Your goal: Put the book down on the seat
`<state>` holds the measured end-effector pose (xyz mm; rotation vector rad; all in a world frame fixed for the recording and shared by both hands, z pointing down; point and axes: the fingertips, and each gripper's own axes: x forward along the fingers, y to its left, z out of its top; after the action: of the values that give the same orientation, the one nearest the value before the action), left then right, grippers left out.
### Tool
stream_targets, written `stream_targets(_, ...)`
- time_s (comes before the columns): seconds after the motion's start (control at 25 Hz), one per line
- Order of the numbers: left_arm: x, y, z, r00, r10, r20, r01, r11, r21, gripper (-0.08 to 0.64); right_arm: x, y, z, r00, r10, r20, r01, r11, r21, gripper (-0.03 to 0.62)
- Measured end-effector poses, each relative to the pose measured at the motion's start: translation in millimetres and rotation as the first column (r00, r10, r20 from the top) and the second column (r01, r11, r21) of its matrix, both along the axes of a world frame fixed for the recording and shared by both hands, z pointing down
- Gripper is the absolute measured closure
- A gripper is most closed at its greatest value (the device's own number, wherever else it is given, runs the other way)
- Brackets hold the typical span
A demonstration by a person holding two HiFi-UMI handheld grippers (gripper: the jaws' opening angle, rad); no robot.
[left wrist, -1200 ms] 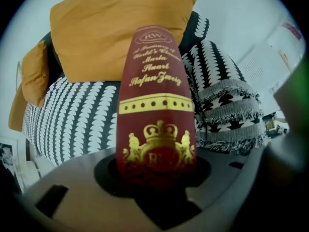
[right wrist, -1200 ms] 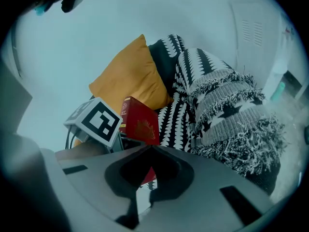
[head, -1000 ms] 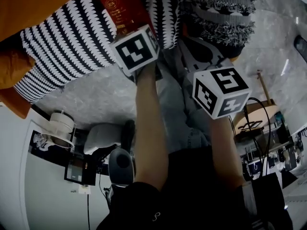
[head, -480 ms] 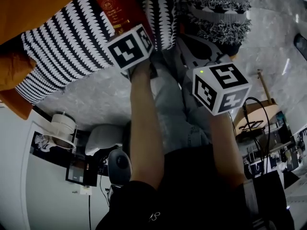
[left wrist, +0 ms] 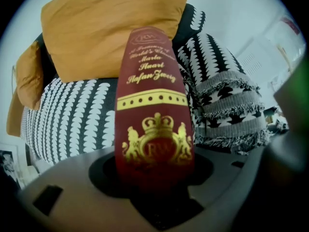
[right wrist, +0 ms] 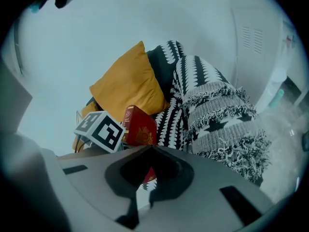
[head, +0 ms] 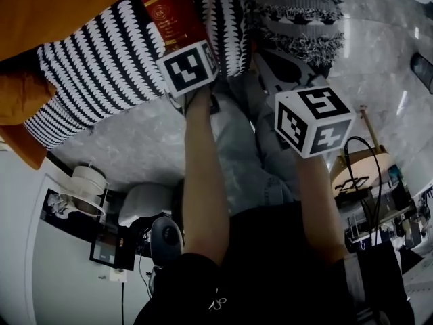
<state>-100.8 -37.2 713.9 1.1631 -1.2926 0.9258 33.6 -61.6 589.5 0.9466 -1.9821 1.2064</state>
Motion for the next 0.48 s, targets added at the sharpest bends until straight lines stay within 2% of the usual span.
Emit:
stream_targets(0.2, 4, 2, -16, 0.999, 0.041, -0.013, -0.041, 0.999, 0.006, 0.29, -4, -7, -15, 1.0, -0.001, 0.024, 0.001, 1.0, 0.024, 0.581)
stream_targets(0.32, 2, 7, -26, 0.997, 0.078, 0.008, -0.078, 0.997, 0.006, 0.287, -1, -10, -20, 1.0, 0.007, 0.025, -0.008, 0.999, 0.042, 0.581)
stream_targets(0.48, 1, 4, -49, 0.997, 0.071, 0.006, -0.071, 0.996, 0.061, 0.287, -3, -13, -33, 0.999, 0.007, 0.033, -0.009, 0.997, 0.071, 0.581)
